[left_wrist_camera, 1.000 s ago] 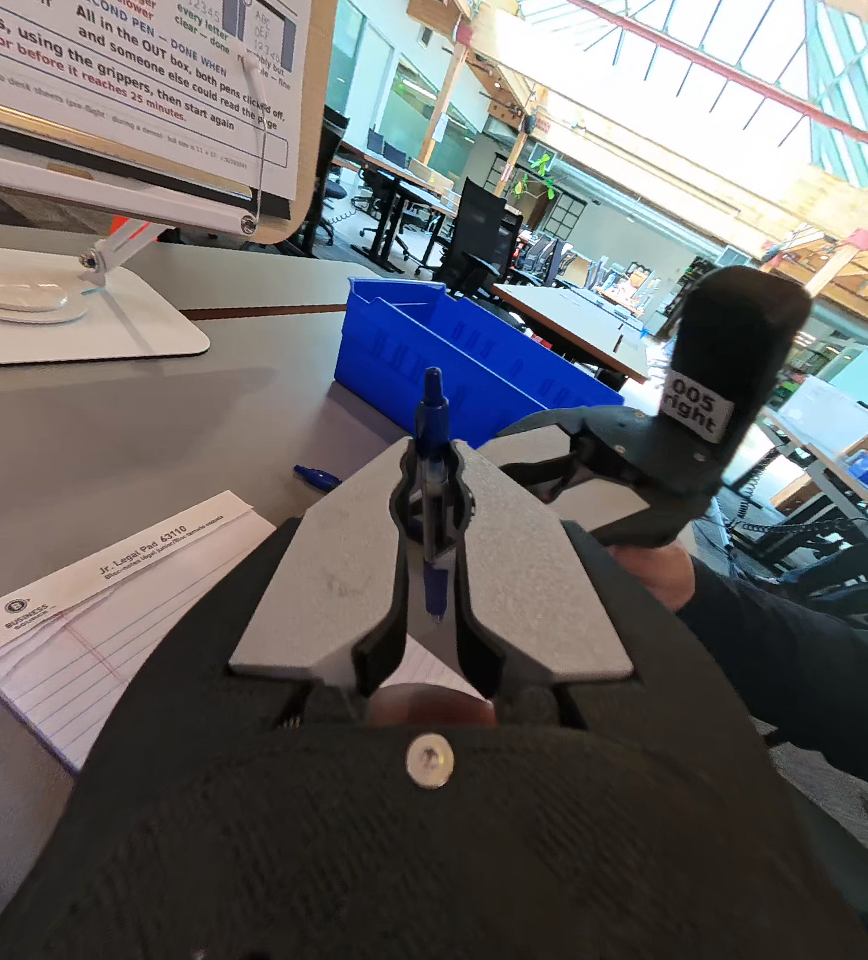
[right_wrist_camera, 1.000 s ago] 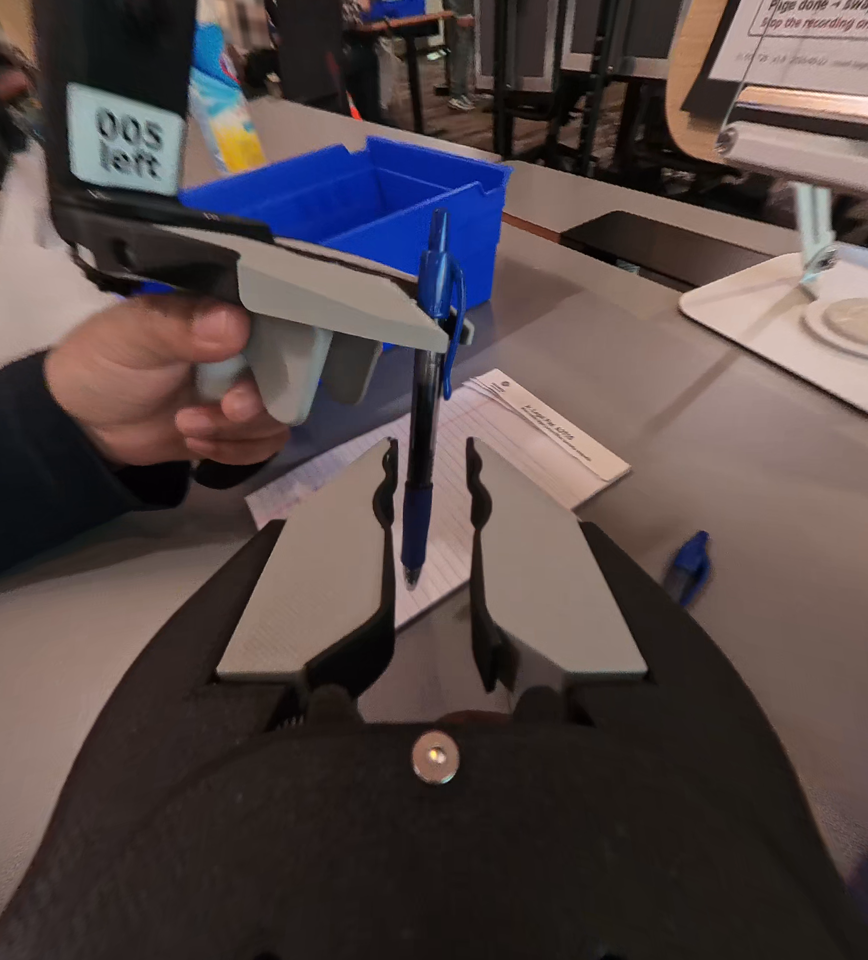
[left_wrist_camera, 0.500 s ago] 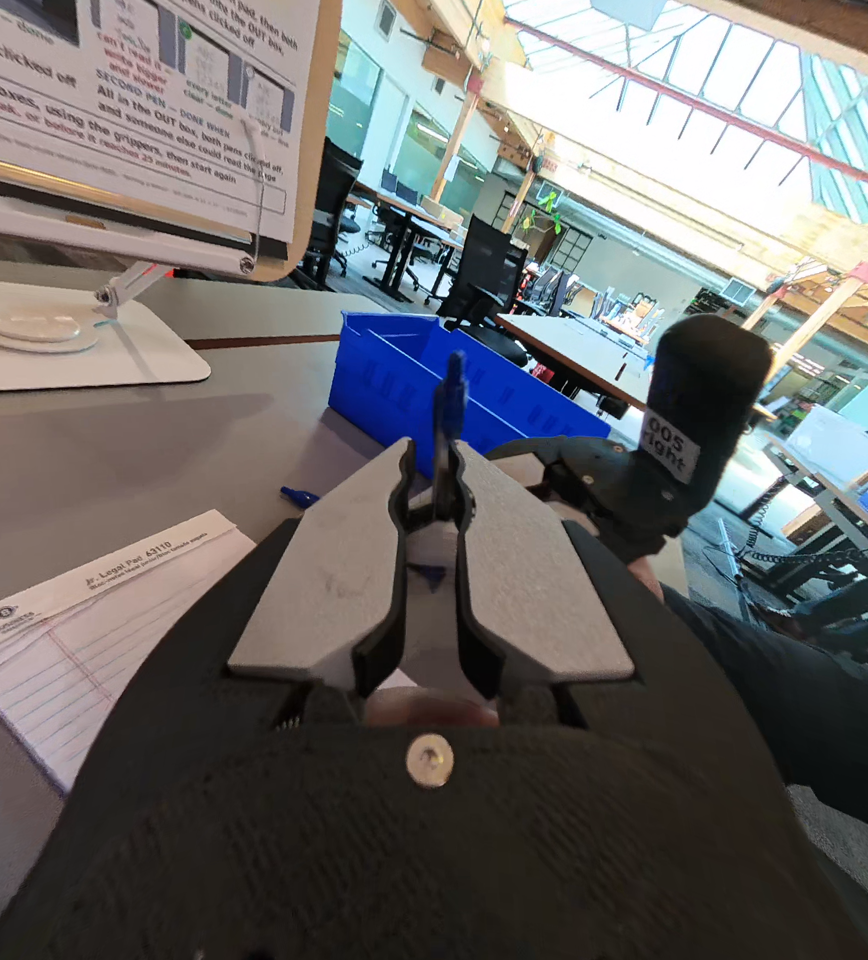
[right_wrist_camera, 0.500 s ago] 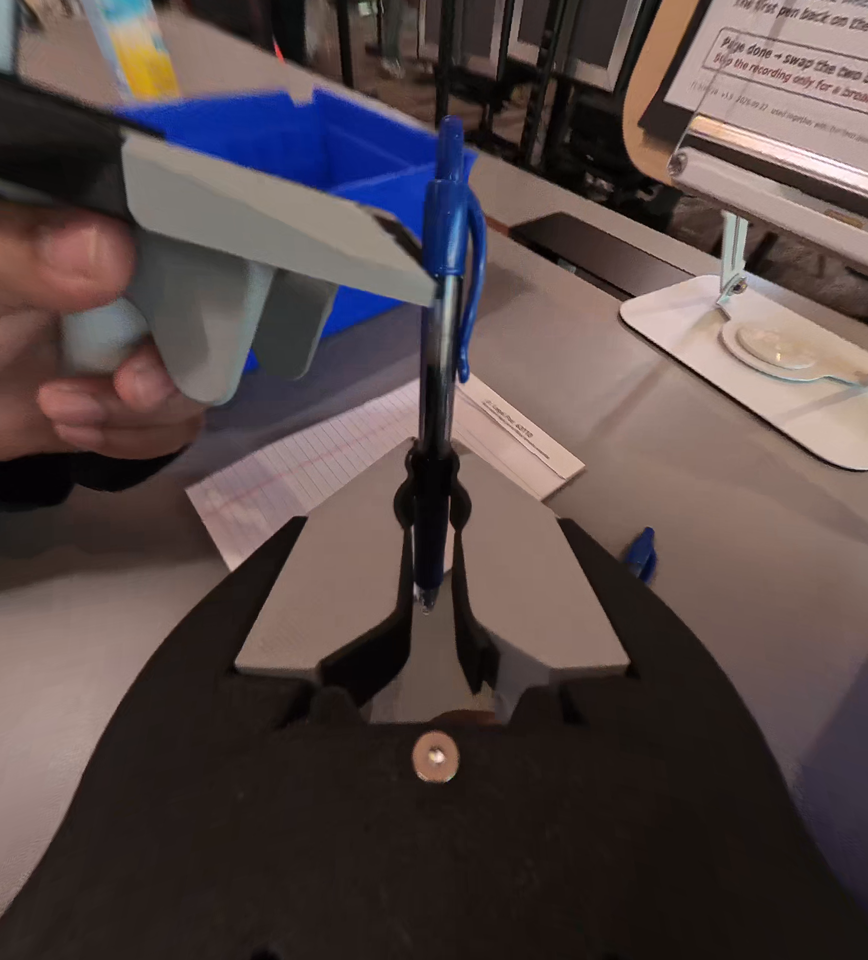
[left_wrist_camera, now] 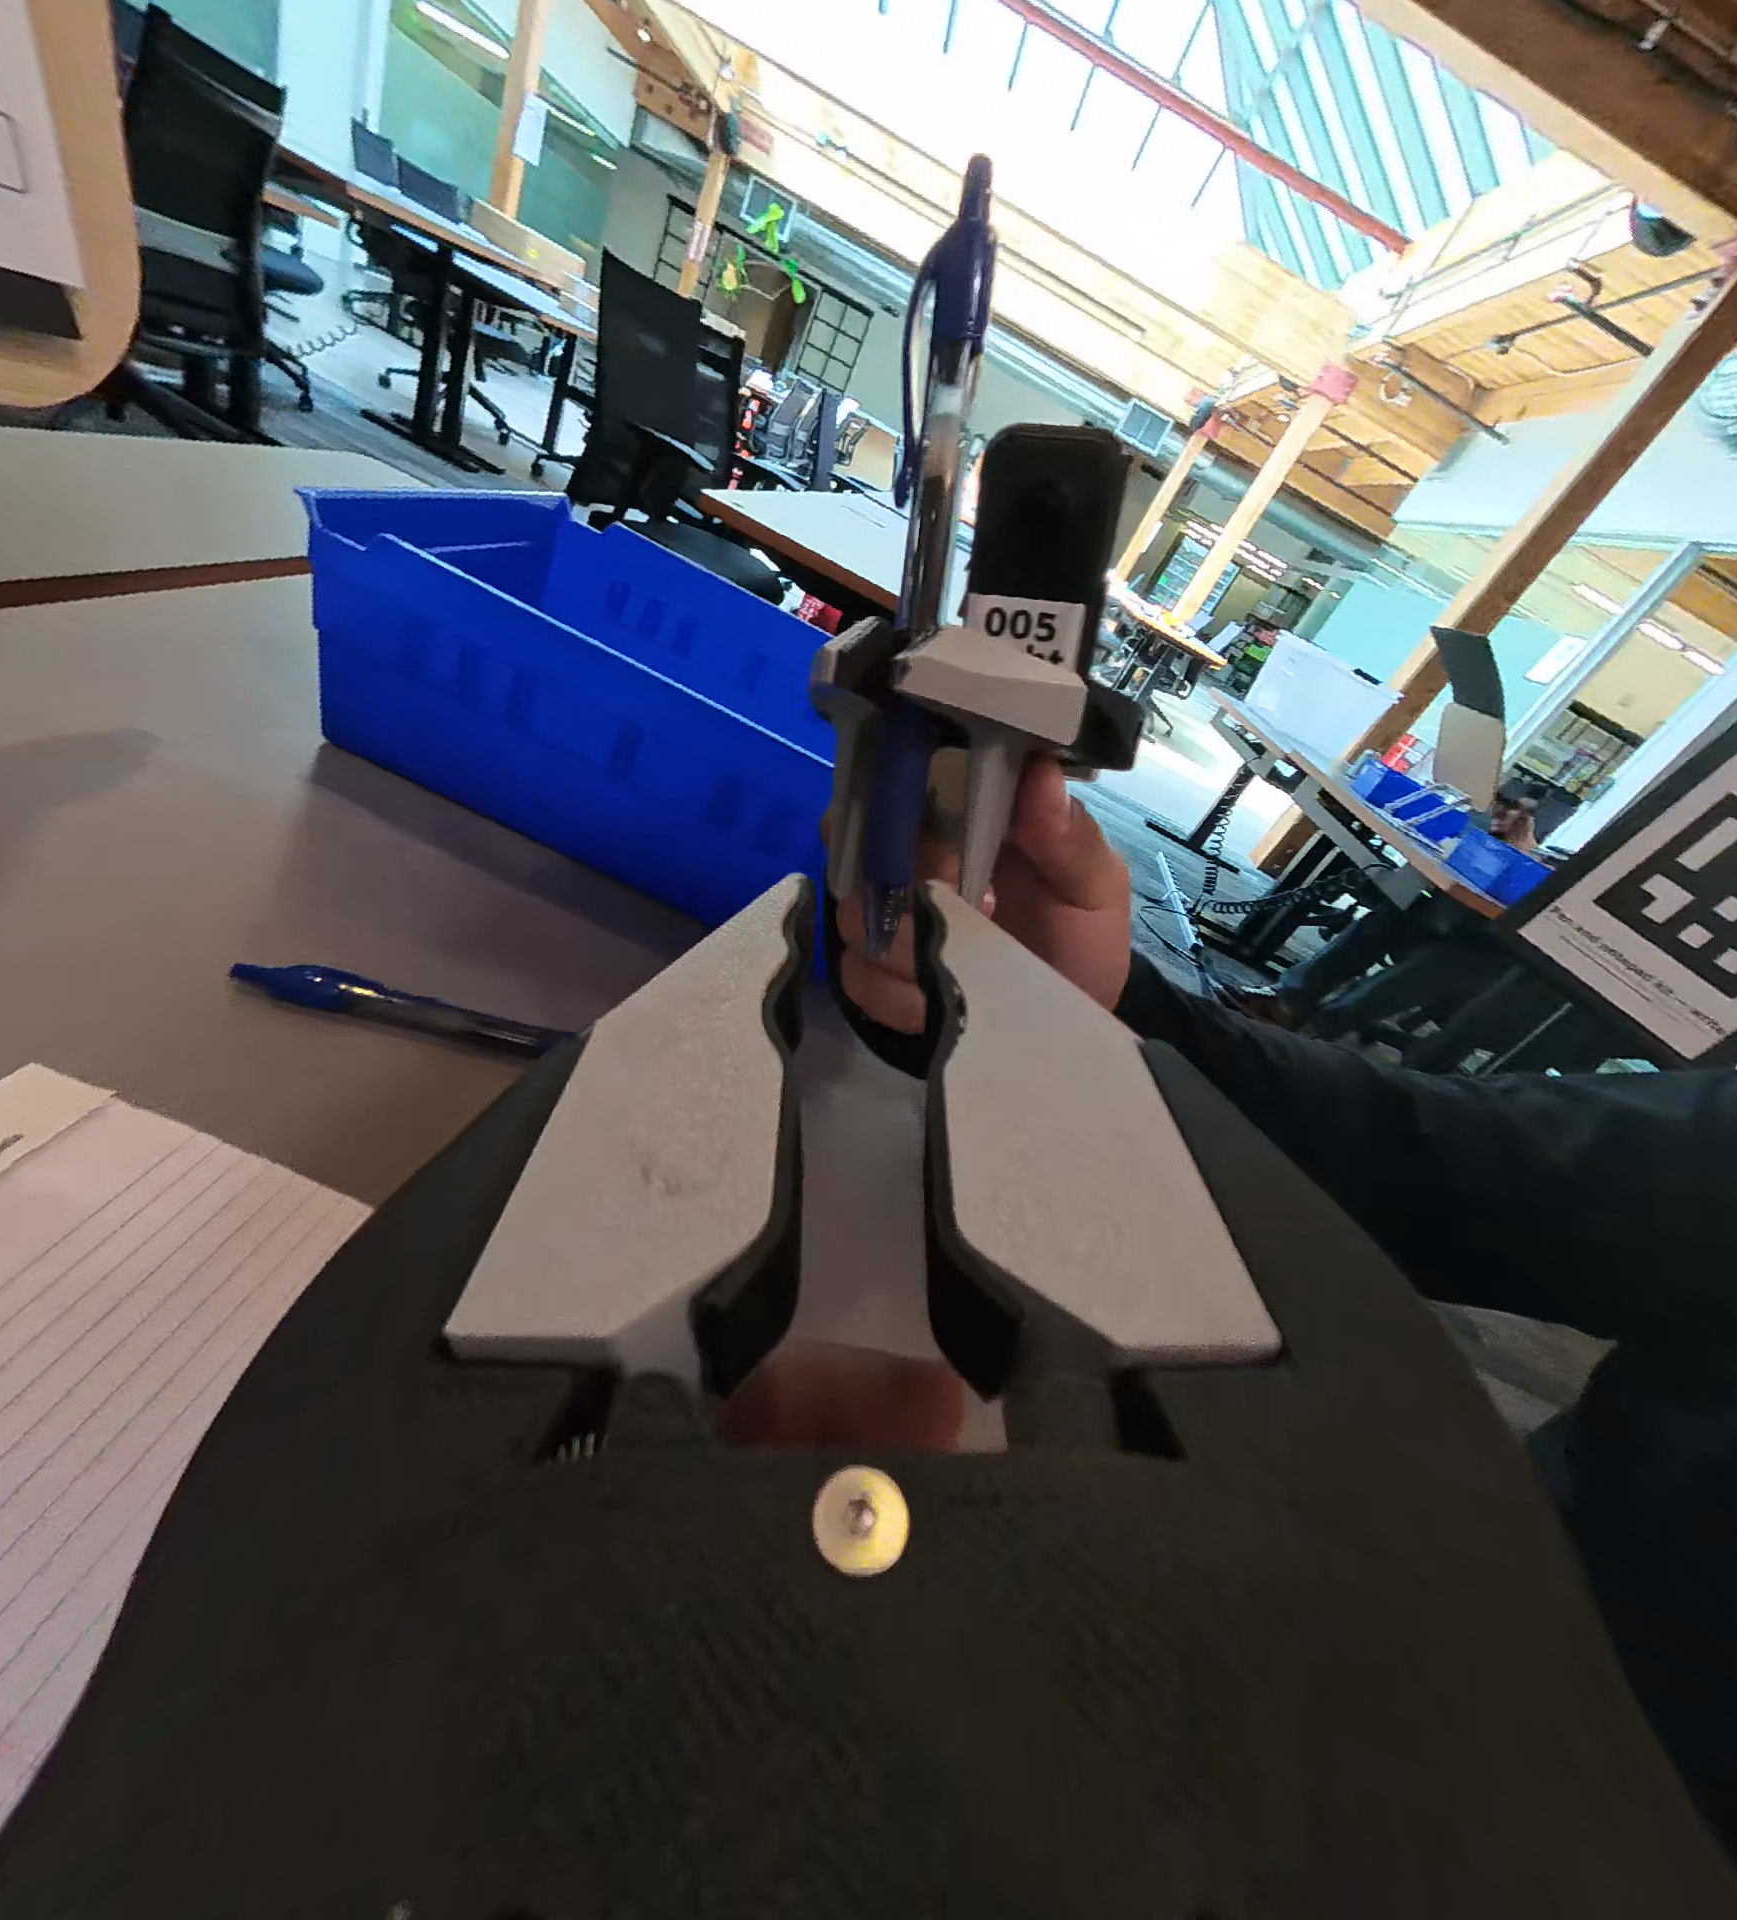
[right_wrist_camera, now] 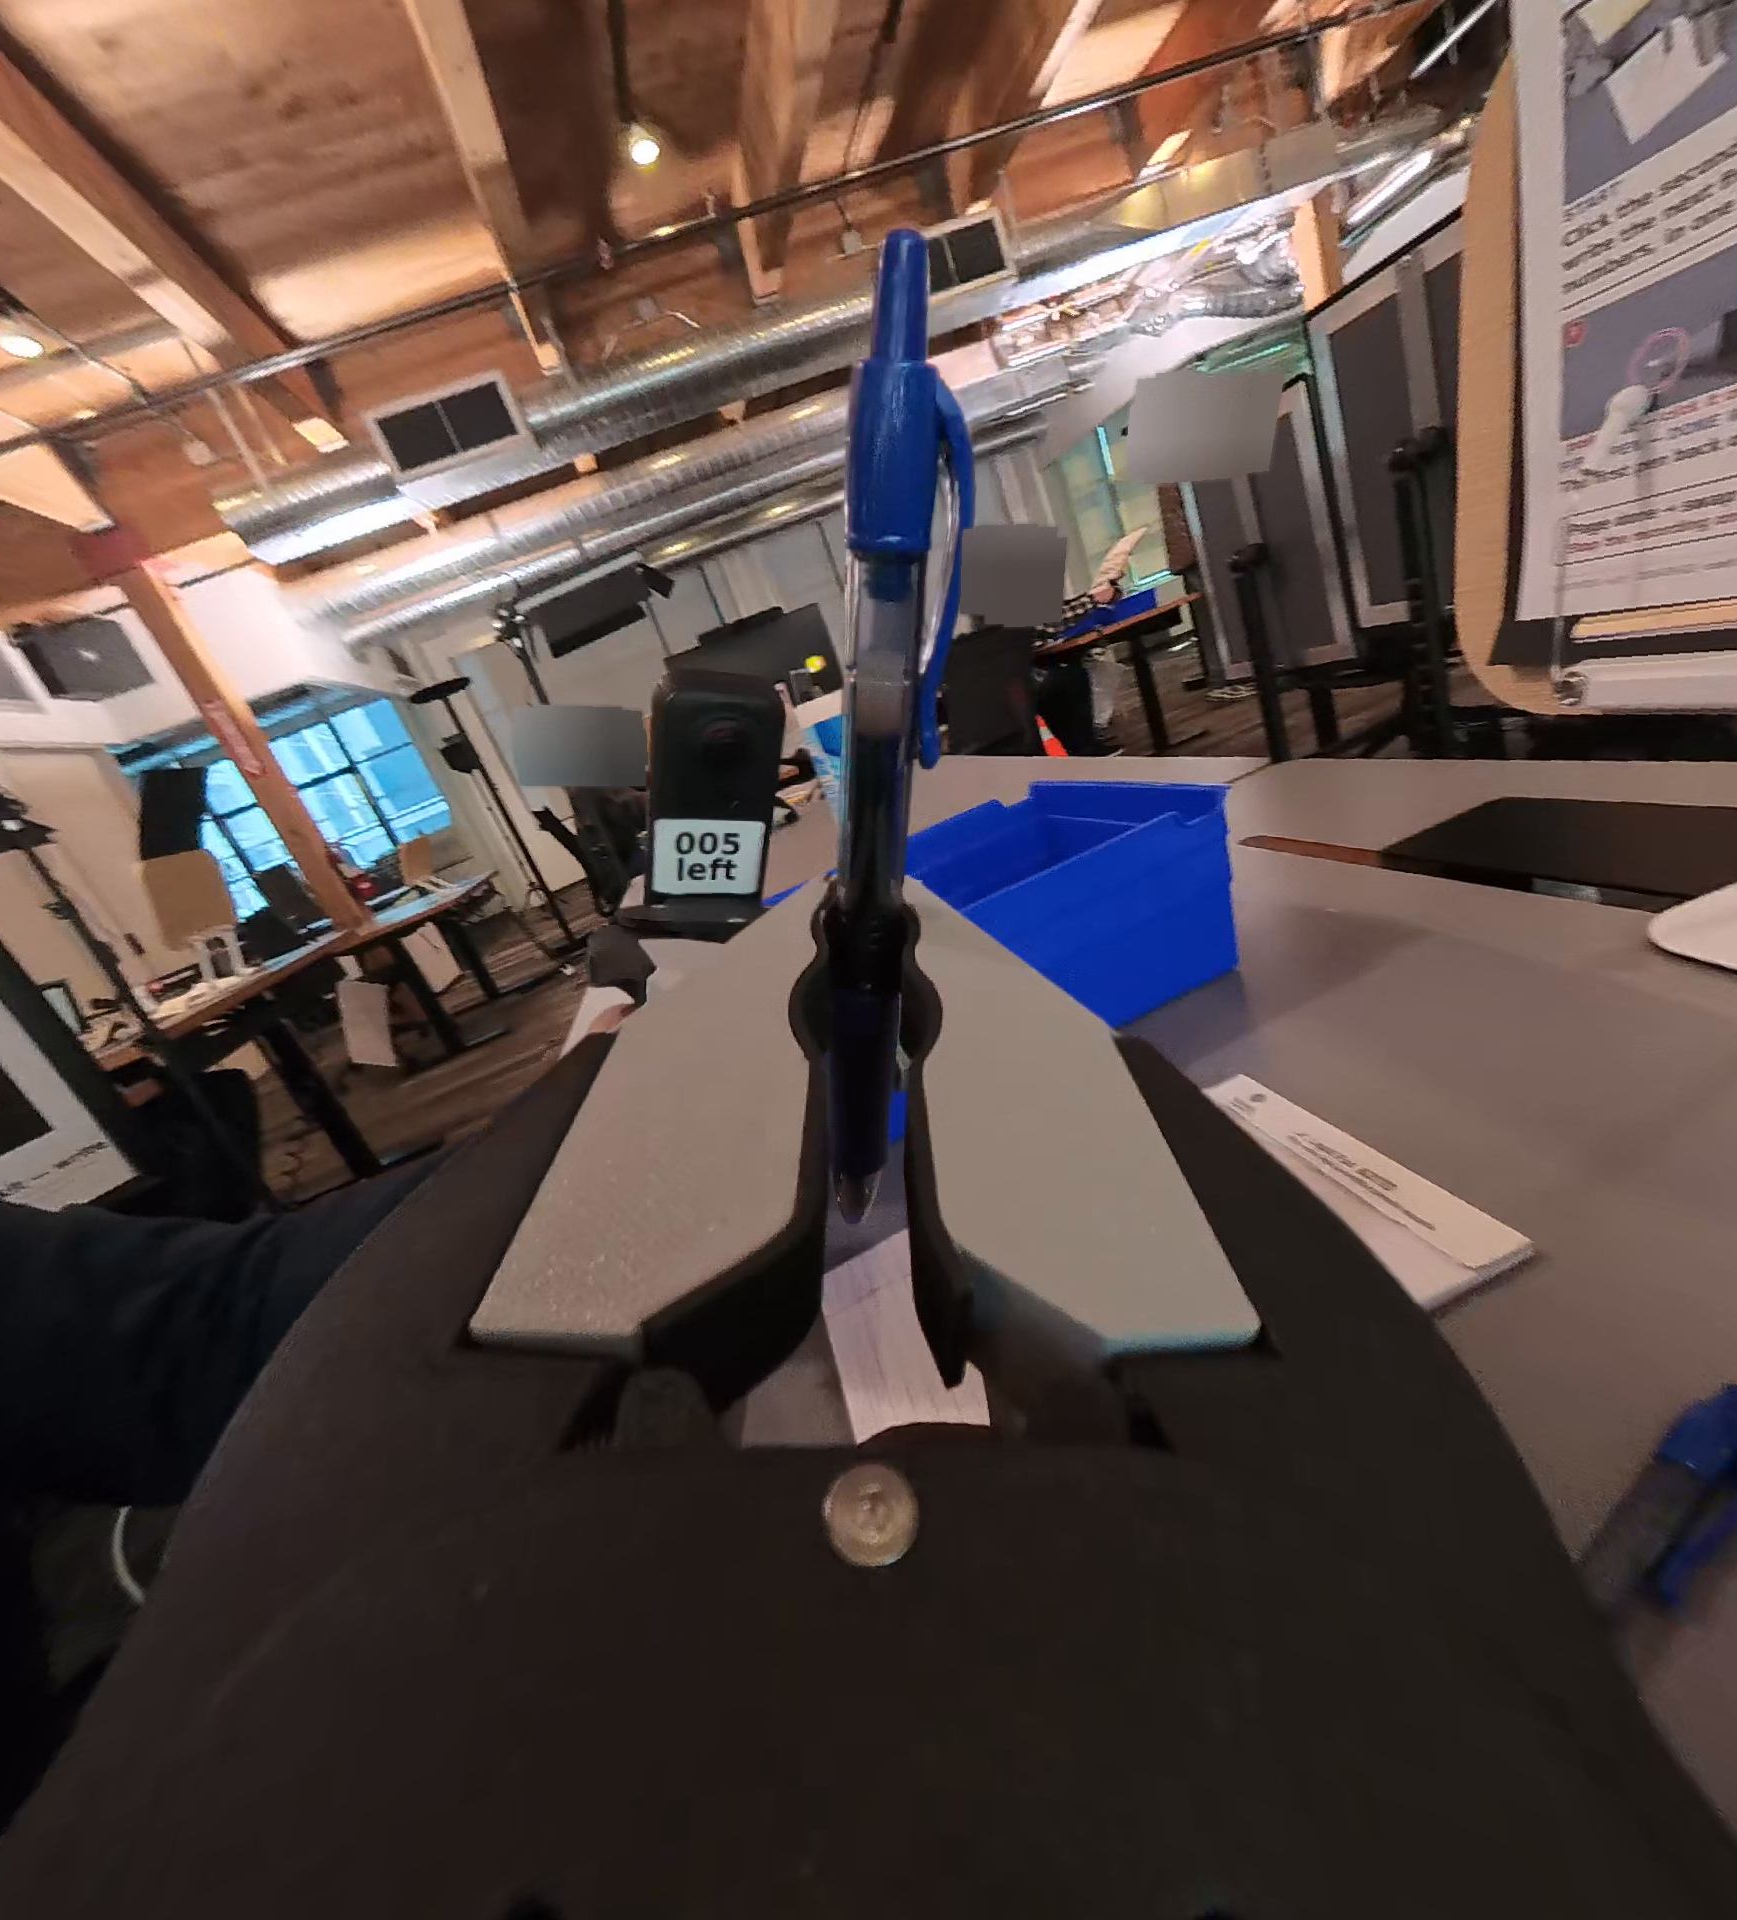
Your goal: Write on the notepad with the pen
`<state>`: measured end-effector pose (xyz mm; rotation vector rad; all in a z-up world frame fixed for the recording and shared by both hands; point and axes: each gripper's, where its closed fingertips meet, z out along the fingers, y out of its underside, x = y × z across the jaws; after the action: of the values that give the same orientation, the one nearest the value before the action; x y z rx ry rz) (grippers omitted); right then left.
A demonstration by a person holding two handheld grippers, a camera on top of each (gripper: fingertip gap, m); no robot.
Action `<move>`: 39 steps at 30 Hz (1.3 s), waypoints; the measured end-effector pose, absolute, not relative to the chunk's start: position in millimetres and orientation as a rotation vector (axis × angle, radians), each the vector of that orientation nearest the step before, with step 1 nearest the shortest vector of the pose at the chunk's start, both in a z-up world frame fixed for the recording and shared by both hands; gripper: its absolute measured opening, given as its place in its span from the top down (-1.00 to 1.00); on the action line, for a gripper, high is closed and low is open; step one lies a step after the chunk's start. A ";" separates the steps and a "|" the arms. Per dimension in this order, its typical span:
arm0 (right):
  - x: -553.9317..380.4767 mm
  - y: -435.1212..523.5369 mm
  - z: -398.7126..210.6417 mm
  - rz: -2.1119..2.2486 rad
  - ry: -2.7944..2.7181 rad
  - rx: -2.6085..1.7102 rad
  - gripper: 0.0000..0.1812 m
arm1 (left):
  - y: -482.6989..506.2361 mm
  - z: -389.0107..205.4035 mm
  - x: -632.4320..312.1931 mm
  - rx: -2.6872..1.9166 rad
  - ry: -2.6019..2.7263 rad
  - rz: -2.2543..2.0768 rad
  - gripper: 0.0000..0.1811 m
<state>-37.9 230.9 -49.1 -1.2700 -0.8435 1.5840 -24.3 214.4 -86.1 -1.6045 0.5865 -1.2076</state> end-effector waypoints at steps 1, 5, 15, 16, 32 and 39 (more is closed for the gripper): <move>-38.9 228.2 -48.1 1.595 -0.850 -1.258 0.95 | 212.3 -85.5 -21.7 -1.592 0.601 -1.210 0.79; -41.7 215.3 -42.4 1.635 -0.886 -1.199 0.95 | 209.8 -89.4 -15.5 -1.595 0.635 -1.204 0.60; -43.4 201.8 -41.2 1.650 -0.973 -1.154 0.95 | 193.0 -80.4 -9.4 -1.518 0.747 -1.218 0.90; -43.1 201.0 -42.3 1.632 -0.994 -1.154 0.95 | 193.4 -80.8 -11.8 -1.521 0.759 -1.189 0.91; -47.2 215.4 -75.8 1.518 -1.115 -1.365 0.79 | 213.2 -116.5 -32.7 -1.624 0.993 -0.530 0.91; -46.1 216.3 -80.6 1.415 -1.165 -1.371 0.96 | 215.6 -114.7 -34.3 -1.604 0.984 -0.479 0.90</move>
<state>-46.1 216.3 -80.6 -1.3712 -1.1649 1.4149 -34.3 215.6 -114.7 -1.6040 0.9836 -0.4787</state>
